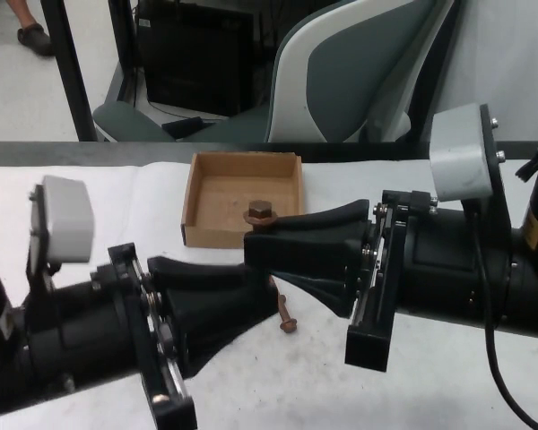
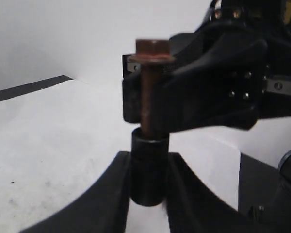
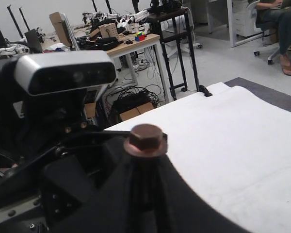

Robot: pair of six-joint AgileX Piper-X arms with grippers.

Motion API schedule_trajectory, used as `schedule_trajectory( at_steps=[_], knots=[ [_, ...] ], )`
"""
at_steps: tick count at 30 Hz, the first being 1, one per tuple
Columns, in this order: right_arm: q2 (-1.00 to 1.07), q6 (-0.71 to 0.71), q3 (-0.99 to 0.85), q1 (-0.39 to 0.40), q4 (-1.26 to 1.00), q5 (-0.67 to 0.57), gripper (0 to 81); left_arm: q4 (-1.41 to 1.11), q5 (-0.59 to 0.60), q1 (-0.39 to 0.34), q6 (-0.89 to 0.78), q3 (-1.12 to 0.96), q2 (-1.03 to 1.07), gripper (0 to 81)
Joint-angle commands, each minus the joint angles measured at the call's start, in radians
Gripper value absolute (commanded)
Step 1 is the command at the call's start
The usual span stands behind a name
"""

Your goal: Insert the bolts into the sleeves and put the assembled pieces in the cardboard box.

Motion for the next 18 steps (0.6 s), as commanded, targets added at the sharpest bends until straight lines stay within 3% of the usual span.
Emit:
schedule_trajectory(
  at_steps=[1, 8, 10, 12, 16, 18],
  knots=[
    [-0.001, -0.007, -0.007, -0.003, -0.005, 0.003, 0.2, -0.114, -0.047, 0.000, -0.082, -0.015, -0.002, 0.8],
    [-0.001, -0.007, -0.007, -0.003, -0.005, 0.052, 0.3, -0.142, -0.047, 0.000, -0.123, -0.015, -0.002, 0.8],
    [-0.001, -0.007, -0.007, -0.003, -0.005, 0.067, 5.0, -0.142, -0.047, 0.000, -0.127, -0.015, -0.002, 0.8],
    [-0.001, -0.007, -0.007, -0.003, -0.007, 0.067, 16.4, -0.142, -0.047, 0.000, -0.127, -0.015, -0.002, 0.8],
    [-0.001, -0.002, -0.007, -0.003, -0.004, 0.070, 48.4, -0.142, -0.047, 0.002, -0.134, -0.015, -0.002, 0.8],
    [-0.011, 0.017, -0.007, -0.007, 0.001, 0.096, 52.2, -0.142, -0.047, 0.003, -0.134, -0.015, -0.002, 0.8]
  ],
)
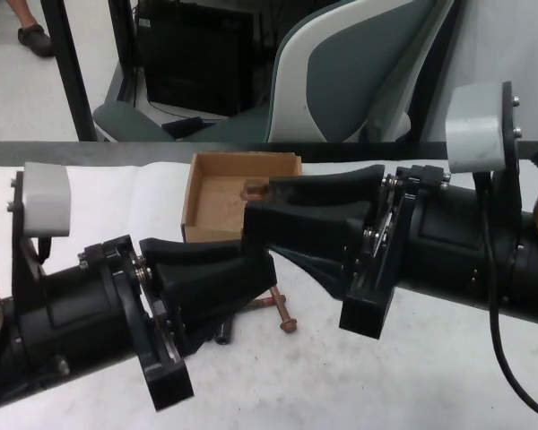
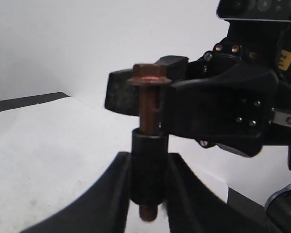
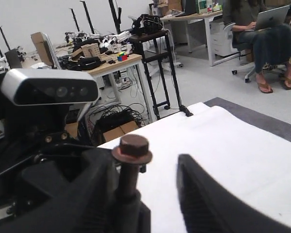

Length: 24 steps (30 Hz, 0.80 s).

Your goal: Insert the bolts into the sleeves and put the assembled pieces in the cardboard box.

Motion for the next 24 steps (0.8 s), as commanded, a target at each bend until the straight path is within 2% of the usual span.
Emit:
schedule_trajectory(
  at_steps=[1, 5, 9, 11, 13, 16, 24],
  knots=[
    [-0.019, 0.011, 0.002, -0.010, 0.048, 0.034, 51.3, -0.049, -0.012, 0.003, -0.006, -0.015, -0.005, 0.8],
    [-0.073, 0.011, 0.002, -0.049, 0.144, 0.039, 45.6, -0.046, -0.035, 0.003, -0.006, -0.015, -0.005, 0.8],
    [-0.159, 0.008, 0.002, -0.089, 0.307, 0.039, 42.4, 0.008, -0.114, 0.003, -0.006, -0.019, -0.005, 0.8],
    [-0.197, 0.008, 0.002, -0.102, 0.403, 0.039, 37.5, 0.067, -0.148, 0.003, -0.006, -0.036, -0.005, 0.8],
    [-0.230, 0.008, 0.002, -0.106, 0.483, 0.039, 26.7, 0.158, -0.179, 0.003, -0.003, -0.068, -0.003, 0.8],
    [-0.257, 0.008, 0.002, -0.106, 0.572, 0.037, 2.0, 0.305, -0.224, 0.003, 0.034, -0.128, -0.001, 0.8],
    [-0.256, 0.041, 0.002, -0.105, 0.747, 0.036, 0.2, 0.637, -0.367, 0.003, 0.077, -0.325, 0.072, 0.8]
  ],
)
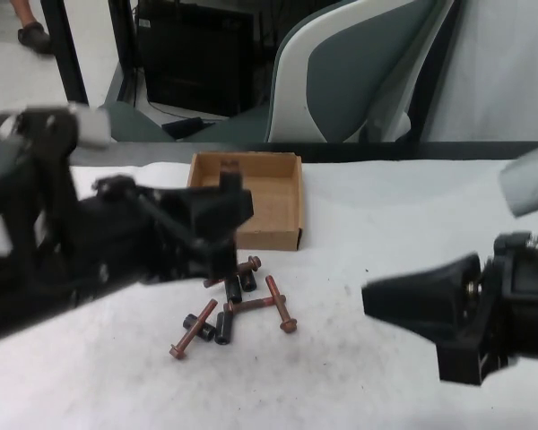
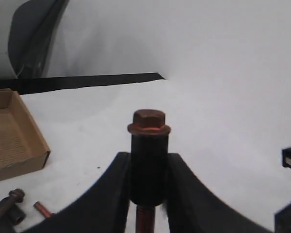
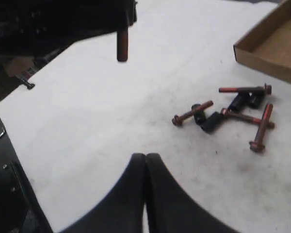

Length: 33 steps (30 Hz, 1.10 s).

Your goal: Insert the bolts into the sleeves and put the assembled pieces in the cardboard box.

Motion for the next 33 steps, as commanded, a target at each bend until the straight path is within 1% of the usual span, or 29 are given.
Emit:
schedule_trajectory(
  at_steps=[1, 8, 10, 15, 20, 24, 28, 33],
  knots=[
    [-0.006, 0.013, -0.002, -0.004, 0.046, 0.002, 0.2, 0.073, -0.034, 0.001, 0.009, -0.056, 0.029, 0.8],
    [-0.006, 0.018, -0.009, -0.004, 0.250, -0.001, 0.2, 0.257, -0.110, 0.004, 0.022, -0.245, 0.229, 0.8],
    [-0.006, 0.020, -0.014, -0.004, 0.296, -0.026, 0.2, 0.305, -0.129, 0.013, 0.032, -0.305, 0.292, 0.8],
    [0.027, 0.064, -0.020, -0.004, 0.363, -0.130, 0.2, 0.447, -0.140, 0.065, 0.046, -0.492, 0.471, 0.8],
    [0.088, 0.062, -0.035, -0.004, 0.364, -0.141, 0.2, 0.590, -0.145, 0.123, 0.050, -0.694, 0.641, 0.8],
    [0.166, 0.043, -0.097, -0.004, 0.370, -0.140, 0.2, 0.659, -0.148, 0.148, 0.074, -0.825, 0.757, 0.8],
    [0.267, 0.008, -0.183, -0.004, 0.384, -0.129, 0.2, 0.691, -0.166, 0.151, 0.094, -0.920, 0.860, 0.8],
    [0.386, -0.059, -0.308, -0.004, 0.461, -0.113, 0.2, 0.698, -0.166, 0.151, 0.094, -0.994, 0.955, 0.8]
  ],
)
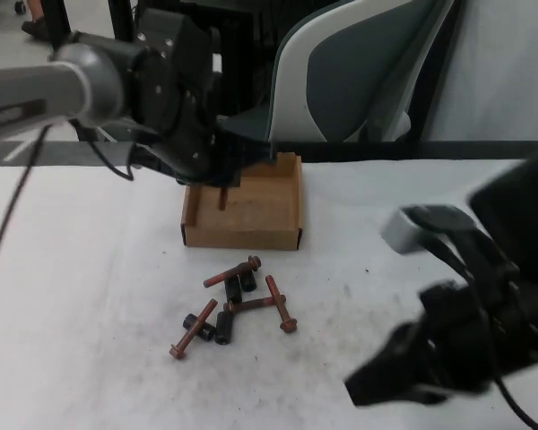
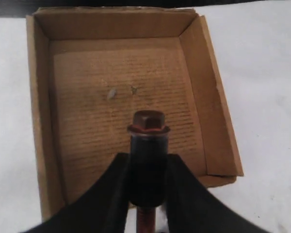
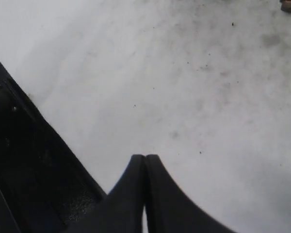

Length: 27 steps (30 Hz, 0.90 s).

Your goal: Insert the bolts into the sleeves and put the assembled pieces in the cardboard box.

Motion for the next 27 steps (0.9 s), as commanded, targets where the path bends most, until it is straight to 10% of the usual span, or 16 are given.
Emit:
schedule_trajectory(
  at_steps=[1, 19, 27],
  knots=[
    [0.038, -0.033, -0.054, -0.004, 0.037, 0.013, 0.2, 0.009, -0.019, 0.001, 0.006, -0.061, 0.051, 0.8],
    [0.265, -0.099, -0.189, -0.083, 0.075, 0.256, 0.2, -0.045, -0.048, 0.061, 0.010, -0.072, 0.151, 0.3],
    [0.355, -0.130, -0.292, -0.148, 0.070, 0.256, 0.2, -0.036, 0.052, 0.061, 0.010, -0.072, 0.149, 33.3]
  ],
)
